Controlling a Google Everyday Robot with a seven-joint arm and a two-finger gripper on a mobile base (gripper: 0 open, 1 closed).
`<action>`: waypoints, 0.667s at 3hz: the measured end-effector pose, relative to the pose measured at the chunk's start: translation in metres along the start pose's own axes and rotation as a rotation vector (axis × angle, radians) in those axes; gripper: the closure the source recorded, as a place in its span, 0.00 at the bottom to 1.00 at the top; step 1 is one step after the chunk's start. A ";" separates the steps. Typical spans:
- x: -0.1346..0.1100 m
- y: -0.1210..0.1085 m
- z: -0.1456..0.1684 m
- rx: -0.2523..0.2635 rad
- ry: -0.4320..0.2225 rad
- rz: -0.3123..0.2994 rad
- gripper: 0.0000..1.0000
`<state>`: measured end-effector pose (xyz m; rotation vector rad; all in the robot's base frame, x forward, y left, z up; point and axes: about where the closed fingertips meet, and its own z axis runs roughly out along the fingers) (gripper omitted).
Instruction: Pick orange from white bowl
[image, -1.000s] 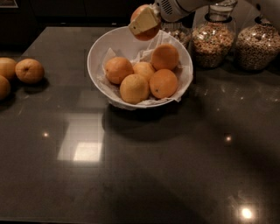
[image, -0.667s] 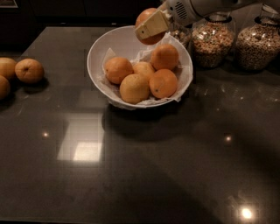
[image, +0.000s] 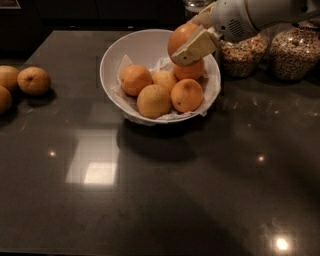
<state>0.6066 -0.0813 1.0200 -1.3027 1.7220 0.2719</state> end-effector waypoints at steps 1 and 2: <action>-0.002 0.022 -0.007 -0.025 0.017 -0.190 1.00; -0.002 0.022 -0.007 -0.025 0.017 -0.190 1.00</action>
Offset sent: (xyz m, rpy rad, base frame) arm -0.0193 0.0039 -0.0017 -0.0895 -0.0719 0.0882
